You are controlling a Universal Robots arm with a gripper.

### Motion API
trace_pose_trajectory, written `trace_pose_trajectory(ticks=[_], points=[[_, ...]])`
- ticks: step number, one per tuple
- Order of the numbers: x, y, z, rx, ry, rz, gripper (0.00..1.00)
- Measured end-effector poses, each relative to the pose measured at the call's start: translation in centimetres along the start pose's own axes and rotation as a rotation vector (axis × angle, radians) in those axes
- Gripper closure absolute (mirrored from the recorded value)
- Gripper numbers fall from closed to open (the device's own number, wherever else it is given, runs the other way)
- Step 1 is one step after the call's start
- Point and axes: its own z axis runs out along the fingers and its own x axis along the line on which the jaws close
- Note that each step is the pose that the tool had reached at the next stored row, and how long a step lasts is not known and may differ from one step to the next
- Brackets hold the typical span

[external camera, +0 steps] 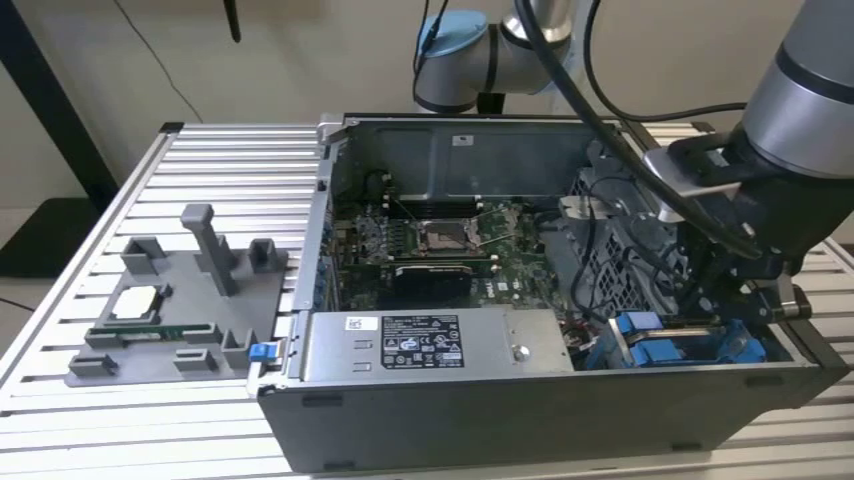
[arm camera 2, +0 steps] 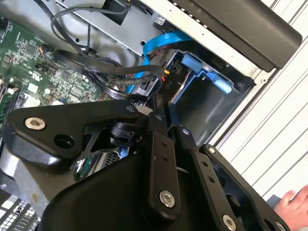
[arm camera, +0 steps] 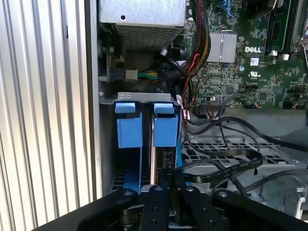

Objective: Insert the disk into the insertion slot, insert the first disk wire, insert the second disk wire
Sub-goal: 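Insert the second disk wire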

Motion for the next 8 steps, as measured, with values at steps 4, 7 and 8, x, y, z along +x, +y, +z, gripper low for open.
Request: trace_pose_trajectory(ticks=[4,7,8], points=[[-0.05,-0.02,0.11,0.0014,-0.0001,0.0,1.0],[-0.09,-0.02,0.18,0.0026,-0.0001,0.0,1.0],[-0.11,-0.02,0.21,0.0031,-0.0001,0.0,1.0]])
